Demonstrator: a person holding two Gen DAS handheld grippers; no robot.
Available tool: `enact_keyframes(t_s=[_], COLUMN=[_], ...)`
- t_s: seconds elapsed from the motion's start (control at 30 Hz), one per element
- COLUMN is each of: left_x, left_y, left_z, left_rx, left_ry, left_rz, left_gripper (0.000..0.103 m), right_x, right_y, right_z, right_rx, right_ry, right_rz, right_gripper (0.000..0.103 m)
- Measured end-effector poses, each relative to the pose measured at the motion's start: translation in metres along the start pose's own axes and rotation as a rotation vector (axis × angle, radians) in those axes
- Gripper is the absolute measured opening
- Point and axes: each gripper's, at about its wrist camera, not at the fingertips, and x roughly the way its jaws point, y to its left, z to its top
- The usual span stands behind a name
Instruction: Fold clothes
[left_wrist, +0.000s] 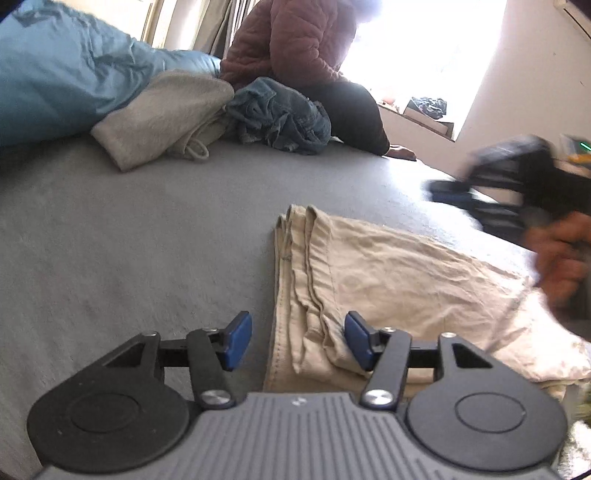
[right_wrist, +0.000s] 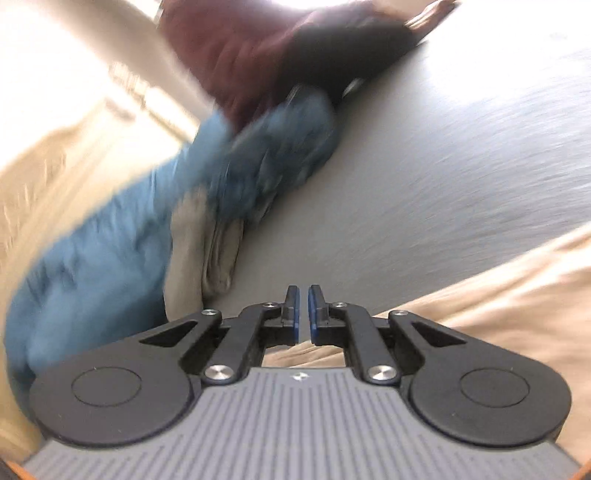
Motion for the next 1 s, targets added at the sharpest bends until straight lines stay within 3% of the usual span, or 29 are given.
enact_keyframes(t_s=[0.17,0.3,0.4,0.5,0.6,0.73,0.83,0.87,0.9,1.0], left_x=[-0.014,-0.001,0.028,0.057,0.056,0.055,0.054,0.054,0.054,0.053], left_y=[-0.013,-0.04,-0.057,-0.066,-0.075,-0.074,-0.072,-0.071,-0.071,-0.073], left_z=[0.018,0.029,0.025,0.011,0.003,0.002,0.006,0.007,0.007,0.007], left_rx=[0.071,0.124,0.122,0.147,0.203,0.198,0.175,0.168,0.165,0.165], left_ry=[-0.098,-0.044,0.052,0.156,0.14,0.151,0.161,0.163,0.165,0.169], left_rz=[-0.023,-0.135,-0.185,-0.124,-0.094,-0.088,-0.099,-0.102,-0.103,-0.099], left_gripper=[0.067,0.07,0.073,0.072,0.074,0.074,0.074,0.074,0.074,0.074], right_x=[-0.108,-0.153,-0.152,-0.133,-0.121,-0.126,-0.137,-0.141,-0.141,-0.133], right_y=[-0.054,-0.094,-0.116,-0.133,-0.137,-0.125,-0.104,-0.096,-0.089,-0.065], right_z=[0.01,0.005,-0.002,-0.014,-0.022,-0.02,-0.025,-0.027,-0.029,-0.036], right_rx=[0.088,0.162,0.167,0.082,0.051,0.003,-0.007,-0.027,-0.065,-0.261], right_ry=[-0.138,-0.149,-0.098,-0.015,0.0,-0.018,-0.039,-0.033,-0.014,0.106], right_rz=[-0.156,-0.278,-0.326,-0.45,-0.486,-0.503,-0.447,-0.432,-0.432,-0.495], right_gripper=[0.006,0.007,0.008,0.02,0.02,0.023,0.034,0.043,0.054,0.06])
